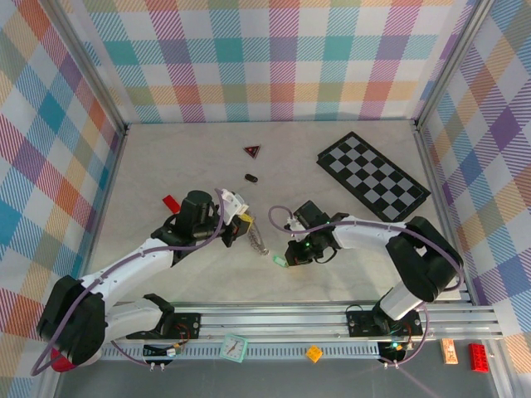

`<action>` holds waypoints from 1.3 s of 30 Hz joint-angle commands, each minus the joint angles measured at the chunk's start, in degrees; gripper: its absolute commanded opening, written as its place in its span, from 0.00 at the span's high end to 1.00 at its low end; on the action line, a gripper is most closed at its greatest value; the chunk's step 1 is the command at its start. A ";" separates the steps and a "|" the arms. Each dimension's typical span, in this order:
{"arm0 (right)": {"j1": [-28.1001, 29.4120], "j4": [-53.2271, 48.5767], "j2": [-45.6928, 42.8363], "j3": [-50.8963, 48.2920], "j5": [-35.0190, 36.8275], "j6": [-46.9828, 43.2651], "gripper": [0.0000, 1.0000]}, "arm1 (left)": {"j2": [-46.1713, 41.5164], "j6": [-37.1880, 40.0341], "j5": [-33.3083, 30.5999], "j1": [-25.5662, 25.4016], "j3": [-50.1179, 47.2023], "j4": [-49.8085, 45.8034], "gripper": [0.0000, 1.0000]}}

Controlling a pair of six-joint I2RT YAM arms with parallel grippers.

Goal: Put the keys on the keyring

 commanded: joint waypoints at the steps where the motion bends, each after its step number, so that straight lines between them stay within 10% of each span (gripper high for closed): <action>1: -0.43 0.13 0.67 1.55 -1.88 -1.06 0.94 | -0.17 2.77 2.08 -0.53 1.46 -1.14 1.00; 15: -0.42 -1.22 2.13 2.43 -2.01 -1.94 0.79 | -0.59 4.06 1.29 -0.62 1.91 -2.79 1.00; 39: -0.47 -5.35 2.35 3.87 -2.36 -4.88 1.00 | -0.52 4.19 1.52 -0.70 2.17 -2.92 1.00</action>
